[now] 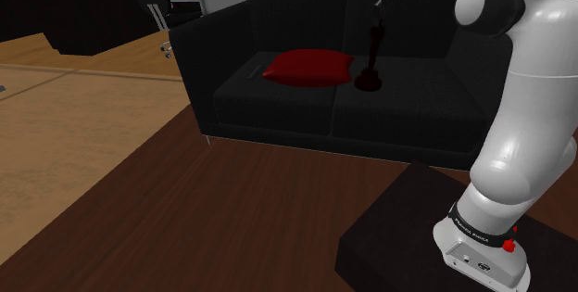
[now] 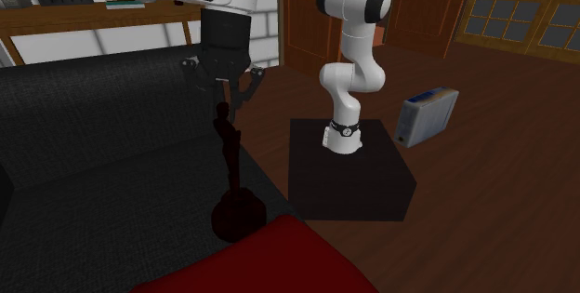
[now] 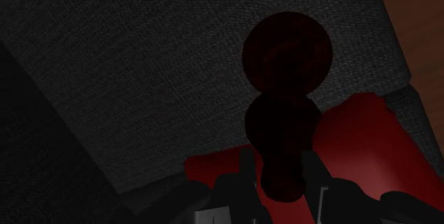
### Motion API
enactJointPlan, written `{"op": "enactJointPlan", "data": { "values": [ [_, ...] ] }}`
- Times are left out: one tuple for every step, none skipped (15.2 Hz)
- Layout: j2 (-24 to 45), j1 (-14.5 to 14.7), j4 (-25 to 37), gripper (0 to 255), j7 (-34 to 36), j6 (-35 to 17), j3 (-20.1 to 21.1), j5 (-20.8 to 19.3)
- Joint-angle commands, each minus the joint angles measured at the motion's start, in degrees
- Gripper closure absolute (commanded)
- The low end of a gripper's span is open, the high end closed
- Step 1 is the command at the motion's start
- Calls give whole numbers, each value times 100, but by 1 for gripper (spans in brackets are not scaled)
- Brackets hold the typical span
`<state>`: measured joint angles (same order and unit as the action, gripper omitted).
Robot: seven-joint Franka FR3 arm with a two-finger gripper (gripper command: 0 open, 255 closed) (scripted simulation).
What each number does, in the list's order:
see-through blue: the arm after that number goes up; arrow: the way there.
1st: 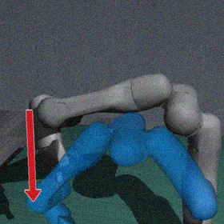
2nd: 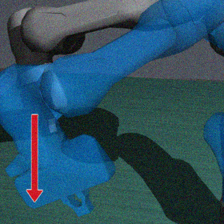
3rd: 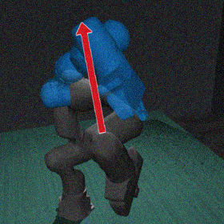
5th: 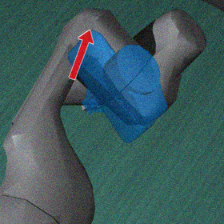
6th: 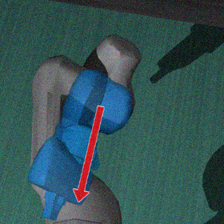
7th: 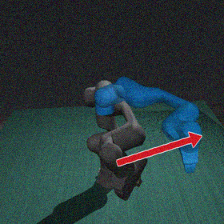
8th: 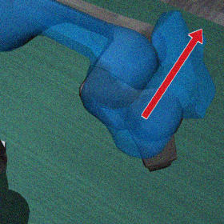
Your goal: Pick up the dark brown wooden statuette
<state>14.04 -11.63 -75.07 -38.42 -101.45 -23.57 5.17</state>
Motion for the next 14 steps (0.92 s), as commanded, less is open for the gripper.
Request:
{"op": "enactJointPlan", "data": {
  "values": [
    [52, -22, 213, 255, -4, 160, -2, 24],
    [89, -40, 344, 255, -10, 256, -5, 41],
    [130, -59, 480, 255, -16, 354, -7, 60],
    [174, -80, 621, 255, -22, 454, -9, 80],
    [221, -103, 769, 255, -29, 556, -11, 102],
    [273, -129, 922, 255, -36, 661, -13, 126],
    [329, -156, 1084, 255, -43, 770, -14, 152],
    [389, -187, 1253, 255, -50, 882, -16, 180],
    [455, -221, 1432, 255, -57, 998, -16, 211],
    [527, -259, 1621, 255, -64, 1118, -17, 244],
    [606, -302, 1824, 255, -71, 1245, -17, 282],
    [694, -351, 2043, 255, -77, 1379, -15, 323],
    [708, -360, 2078, 255, -78, 1400, -14, 329],
    [707, -359, 2076, 255, -78, 1399, -14, 328]
  ]
}}
